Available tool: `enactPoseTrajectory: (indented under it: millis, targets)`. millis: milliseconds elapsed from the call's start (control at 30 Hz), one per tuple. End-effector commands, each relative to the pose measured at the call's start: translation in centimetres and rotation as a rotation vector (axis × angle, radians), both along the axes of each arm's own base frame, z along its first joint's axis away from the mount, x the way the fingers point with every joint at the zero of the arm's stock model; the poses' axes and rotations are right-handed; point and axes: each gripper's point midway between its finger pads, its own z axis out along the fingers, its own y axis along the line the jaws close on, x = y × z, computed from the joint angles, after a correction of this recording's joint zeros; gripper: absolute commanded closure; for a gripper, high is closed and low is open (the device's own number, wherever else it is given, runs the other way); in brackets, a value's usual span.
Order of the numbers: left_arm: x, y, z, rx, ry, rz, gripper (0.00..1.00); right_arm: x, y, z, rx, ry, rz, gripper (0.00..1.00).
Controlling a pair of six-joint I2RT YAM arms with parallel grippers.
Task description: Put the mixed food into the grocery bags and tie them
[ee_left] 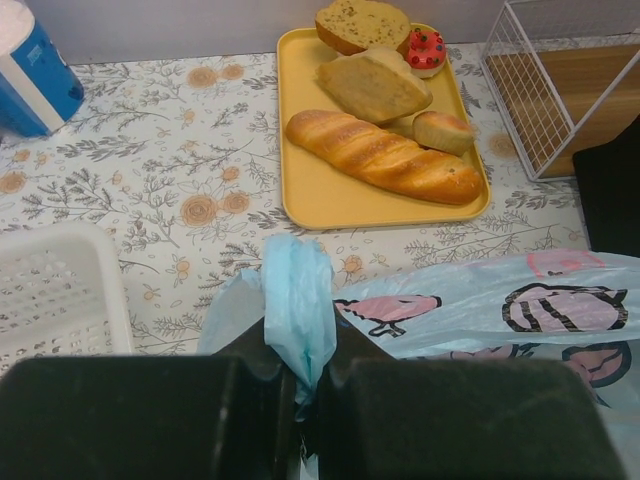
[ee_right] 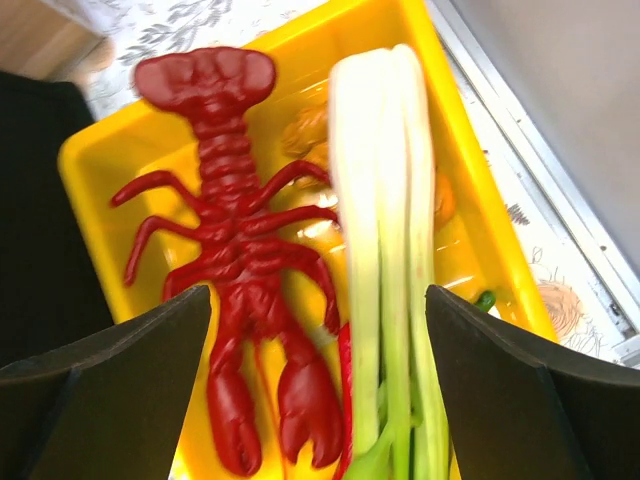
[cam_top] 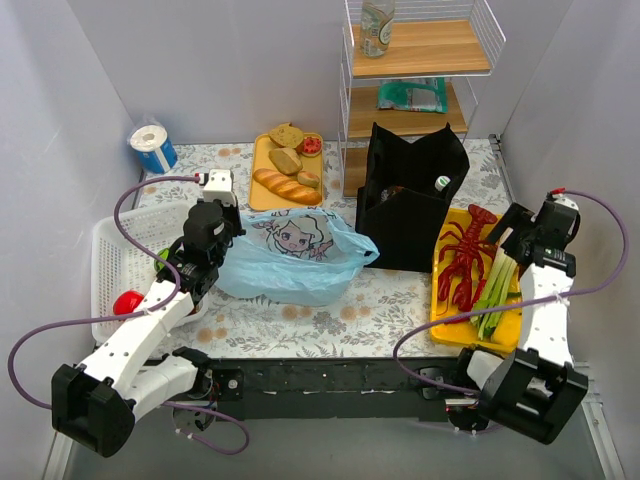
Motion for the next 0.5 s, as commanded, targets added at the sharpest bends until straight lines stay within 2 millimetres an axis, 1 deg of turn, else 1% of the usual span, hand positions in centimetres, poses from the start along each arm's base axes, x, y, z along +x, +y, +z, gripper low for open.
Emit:
enactPoseTrajectory:
  millis: [0, 67, 100, 133, 200, 300, 367, 400, 467]
  targets:
    - [-0.4, -0.2, 0.6, -0.014, -0.018, -0.024, 1.0, 2.5, -2.7, -0.2, -0.068, -0.039, -0.023, 0.04]
    - [-0.4, -0.3, 0.8, -0.019, -0.023, -0.03, 1.0, 2.5, -3.1, -1.8, -0.065, 0.007, -0.031, 0.05]
    - [-0.4, -0.3, 0.8, -0.021, -0.023, -0.031, 1.0, 2.6, -3.4, -3.1, -0.067, 0.042, -0.027, 0.05]
    - [-0.5, -0.4, 0.7, -0.019, -0.022, -0.034, 1.0, 2.5, -3.7, -3.8, -0.074, 0.066, -0.035, 0.05]
    - [-0.5, -0.4, 0.7, -0.019, -0.022, -0.034, 1.0, 2.4, -4.0, -6.0, -0.074, 0.129, -0.029, 0.04]
    - [-0.5, -0.5, 0.8, -0.024, -0.022, -0.041, 1.0, 2.2, -4.0, -8.1, -0.069, 0.182, -0.009, 0.03]
    - [-0.5, -0.6, 0.6, -0.022, -0.018, -0.044, 1.0, 2.4, -3.9, -8.9, -0.062, 0.19, 0.004, 0.03]
    - [-0.4, -0.6, 0.6, -0.022, -0.018, -0.044, 1.0, 2.3, -4.0, -9.6, -0.06, 0.208, -0.002, 0.03]
    - [-0.4, -0.6, 0.5, -0.02, -0.013, -0.046, 1.0, 2.1, -4.6, -10.4, -0.08, 0.226, -0.022, 0.03]
